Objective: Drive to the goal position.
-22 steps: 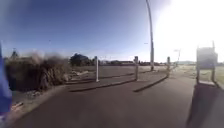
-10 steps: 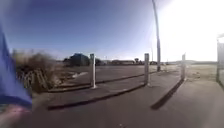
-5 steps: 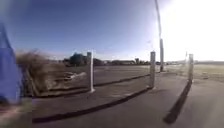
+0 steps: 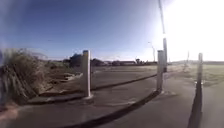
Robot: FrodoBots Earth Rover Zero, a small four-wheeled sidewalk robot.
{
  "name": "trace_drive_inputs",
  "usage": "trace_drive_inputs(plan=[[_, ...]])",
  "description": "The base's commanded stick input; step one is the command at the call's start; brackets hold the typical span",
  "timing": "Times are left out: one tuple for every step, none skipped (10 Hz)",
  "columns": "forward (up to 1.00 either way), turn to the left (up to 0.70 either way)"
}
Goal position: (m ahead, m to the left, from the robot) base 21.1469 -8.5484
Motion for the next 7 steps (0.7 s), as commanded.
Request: trace_drive_inputs(plan=[[0.7, 0.0], [0.7, 0.0], [0.7, 0.0], [0.7, 0.0], [0.7, 0.0], [0.7, 0.0], [0.7, 0.0]])
